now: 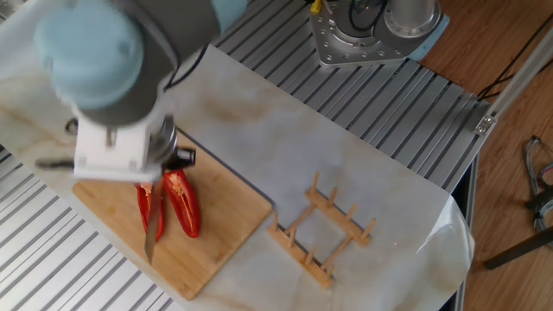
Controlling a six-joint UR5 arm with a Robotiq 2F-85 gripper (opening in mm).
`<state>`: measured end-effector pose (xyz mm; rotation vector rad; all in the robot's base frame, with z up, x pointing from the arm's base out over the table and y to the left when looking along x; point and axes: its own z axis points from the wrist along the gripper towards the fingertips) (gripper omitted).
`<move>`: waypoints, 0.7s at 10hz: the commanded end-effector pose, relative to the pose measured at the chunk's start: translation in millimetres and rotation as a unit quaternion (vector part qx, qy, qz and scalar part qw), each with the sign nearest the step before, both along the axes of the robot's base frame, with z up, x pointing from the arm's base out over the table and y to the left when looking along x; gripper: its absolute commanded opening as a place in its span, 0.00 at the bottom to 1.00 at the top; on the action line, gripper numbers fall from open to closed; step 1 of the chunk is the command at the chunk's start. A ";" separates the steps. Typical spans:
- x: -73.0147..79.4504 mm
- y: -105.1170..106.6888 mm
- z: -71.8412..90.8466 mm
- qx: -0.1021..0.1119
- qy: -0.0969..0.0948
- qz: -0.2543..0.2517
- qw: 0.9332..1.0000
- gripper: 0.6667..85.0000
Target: Chop the chili peppers
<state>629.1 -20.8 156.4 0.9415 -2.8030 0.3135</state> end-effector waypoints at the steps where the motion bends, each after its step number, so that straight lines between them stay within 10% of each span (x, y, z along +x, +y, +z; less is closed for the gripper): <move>1: -24.6 -19.0 25.1 -0.018 -0.012 0.027 0.999 0.01; 7: -74.9 -23.7 37.1 -0.013 -0.004 -0.012 1.000 0.01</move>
